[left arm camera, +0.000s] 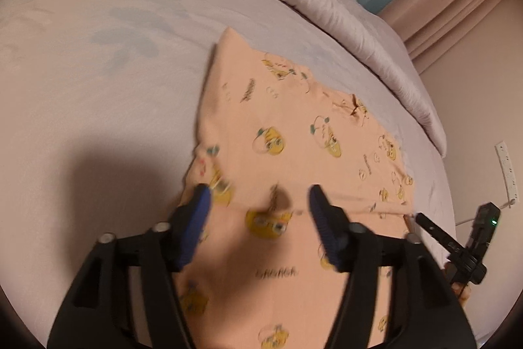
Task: Fold small clothes
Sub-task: 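Open the right tool and release the folded side, then move both tools down to the shirt hem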
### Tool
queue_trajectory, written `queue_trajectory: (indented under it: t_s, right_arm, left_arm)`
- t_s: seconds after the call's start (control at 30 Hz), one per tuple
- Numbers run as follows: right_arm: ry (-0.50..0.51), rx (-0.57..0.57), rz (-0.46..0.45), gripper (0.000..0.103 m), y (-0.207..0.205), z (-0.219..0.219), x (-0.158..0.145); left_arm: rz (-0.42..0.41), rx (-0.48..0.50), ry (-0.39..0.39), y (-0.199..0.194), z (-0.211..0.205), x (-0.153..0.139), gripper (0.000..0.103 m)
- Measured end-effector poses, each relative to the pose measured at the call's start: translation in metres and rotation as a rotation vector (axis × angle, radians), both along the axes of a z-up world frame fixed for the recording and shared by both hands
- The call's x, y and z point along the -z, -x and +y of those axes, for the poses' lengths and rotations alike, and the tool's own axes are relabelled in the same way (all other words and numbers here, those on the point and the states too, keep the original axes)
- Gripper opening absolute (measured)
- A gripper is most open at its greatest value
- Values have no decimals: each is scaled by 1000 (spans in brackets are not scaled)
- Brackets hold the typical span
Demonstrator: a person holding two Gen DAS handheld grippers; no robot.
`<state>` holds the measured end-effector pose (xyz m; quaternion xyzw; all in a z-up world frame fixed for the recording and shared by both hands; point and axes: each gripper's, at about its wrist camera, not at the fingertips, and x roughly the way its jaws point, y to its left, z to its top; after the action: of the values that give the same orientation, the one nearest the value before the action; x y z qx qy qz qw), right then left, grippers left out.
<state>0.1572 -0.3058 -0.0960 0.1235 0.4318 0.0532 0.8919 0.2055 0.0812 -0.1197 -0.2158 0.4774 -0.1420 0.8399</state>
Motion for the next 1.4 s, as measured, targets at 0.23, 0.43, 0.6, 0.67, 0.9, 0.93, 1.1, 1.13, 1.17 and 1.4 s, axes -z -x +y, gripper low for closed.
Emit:
queue_trajectory:
  t_s: [0.23,0.43,0.6,0.67,0.9,0.93,1.1,1.13,1.17,1.4]
  right_arm:
    - [-67,-13,-16,34,44,-3,-10]
    - [-114,-2,-7,43,78,-13,-15]
    - [-101,-15,5,44,96,-16,-17]
    - [-98,-18,19,44,102,-16,-14]
    - [-123,11,67,44,116,-27,-2]
    - [-122,14,72,44,117,-27,-1]
    - [-136,5,111,44,123,-28,8]
    - [-141,2,118,44,125,-29,10]
    - [-147,-2,126,44,127,-29,12]
    - [-171,-27,159,44,131,-25,22]
  left_arm:
    - [-3,-63,37,55,28,-7,82]
    - [-4,-81,81,108,44,-7,86]
    - [15,-76,83,134,47,-1,86]
    - [21,-68,81,143,47,0,86]
    - [43,-48,102,165,50,8,86]
    - [46,-44,104,169,50,9,86]
    - [48,-26,109,182,49,9,87]
    - [50,-20,118,185,49,10,88]
    - [53,-17,123,186,48,10,88]
    - [64,7,154,188,42,10,91]
